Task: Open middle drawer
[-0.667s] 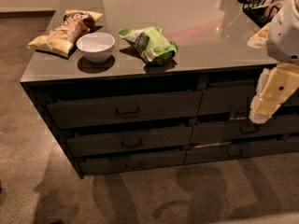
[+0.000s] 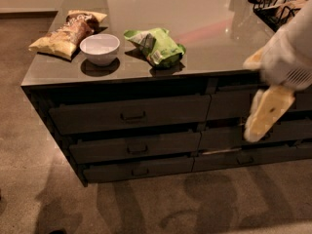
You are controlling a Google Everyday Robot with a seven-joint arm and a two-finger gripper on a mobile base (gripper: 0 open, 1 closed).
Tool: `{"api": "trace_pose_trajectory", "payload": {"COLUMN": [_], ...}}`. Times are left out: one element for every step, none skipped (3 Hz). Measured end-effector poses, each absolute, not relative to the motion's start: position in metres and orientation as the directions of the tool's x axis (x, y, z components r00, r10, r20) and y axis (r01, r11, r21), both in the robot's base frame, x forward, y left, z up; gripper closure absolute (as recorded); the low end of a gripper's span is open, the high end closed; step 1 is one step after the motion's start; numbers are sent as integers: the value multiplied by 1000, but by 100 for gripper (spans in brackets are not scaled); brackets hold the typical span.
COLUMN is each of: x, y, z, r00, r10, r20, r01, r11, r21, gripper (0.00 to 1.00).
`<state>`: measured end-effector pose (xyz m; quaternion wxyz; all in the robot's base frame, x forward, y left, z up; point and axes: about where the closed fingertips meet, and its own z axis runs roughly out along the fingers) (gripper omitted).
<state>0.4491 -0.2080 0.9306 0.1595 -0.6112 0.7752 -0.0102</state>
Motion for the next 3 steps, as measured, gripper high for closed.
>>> {"api": "trace_pose_trajectory", "payload": {"x": [459, 450, 450], "y": [-196, -197, -197], "z": [844, 801, 801], "r00": [-198, -197, -197], "r10": [-957, -964, -964], "r20": [-214, -179, -179], "r01": [-954, -963, -963], "r11": [238, 225, 225], "r21": [-181, -150, -149], "gripper": [0, 0, 0]}}
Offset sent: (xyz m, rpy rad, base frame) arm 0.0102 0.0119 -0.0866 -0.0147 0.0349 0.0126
